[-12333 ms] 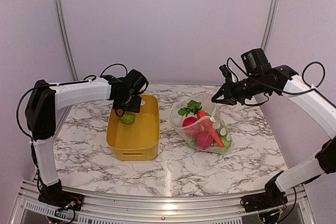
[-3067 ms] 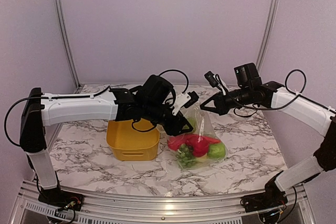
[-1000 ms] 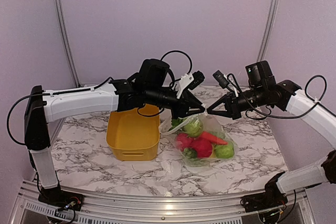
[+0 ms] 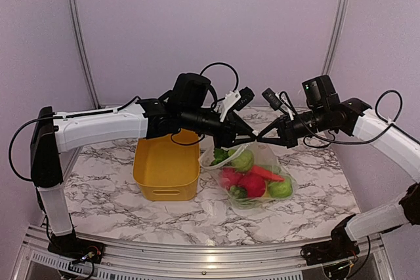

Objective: Place the food in the zip-top bag and seal the zipper
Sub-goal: Hold the zipper from the zipper food storage bag.

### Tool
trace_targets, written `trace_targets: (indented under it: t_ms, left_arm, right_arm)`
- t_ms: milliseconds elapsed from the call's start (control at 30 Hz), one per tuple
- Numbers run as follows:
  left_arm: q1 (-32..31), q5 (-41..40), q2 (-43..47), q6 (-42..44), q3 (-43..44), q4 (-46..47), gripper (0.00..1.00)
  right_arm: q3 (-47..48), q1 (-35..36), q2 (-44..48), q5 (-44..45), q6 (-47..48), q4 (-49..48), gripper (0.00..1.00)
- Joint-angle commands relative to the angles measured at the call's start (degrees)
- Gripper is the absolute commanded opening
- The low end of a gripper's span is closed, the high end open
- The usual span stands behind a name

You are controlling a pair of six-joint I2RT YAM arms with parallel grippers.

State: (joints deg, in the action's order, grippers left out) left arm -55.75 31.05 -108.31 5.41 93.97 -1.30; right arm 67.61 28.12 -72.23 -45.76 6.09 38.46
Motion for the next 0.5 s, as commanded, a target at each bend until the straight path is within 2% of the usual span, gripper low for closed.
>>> trace_targets:
  t_ms: [0,233,467]
  left_arm:
    - [0.33,0.93,1.22,-0.85,-0.08,2.2,0.3]
    - [0.79,3.83,0.48,-3.04,0.16,3.4,0.22]
    - [0.9,4.36,0.26,-3.69,-0.11,3.32,0.21]
  right_arm:
    - [2.35,0.79,0.23,-0.7,0.73,-0.4,0.0]
    - [2.6,1.13,0.25,-1.13,1.11,-0.1,0.0]
    - [3.03,1.24,0.24,-1.15,1.04,-0.05,0.0]
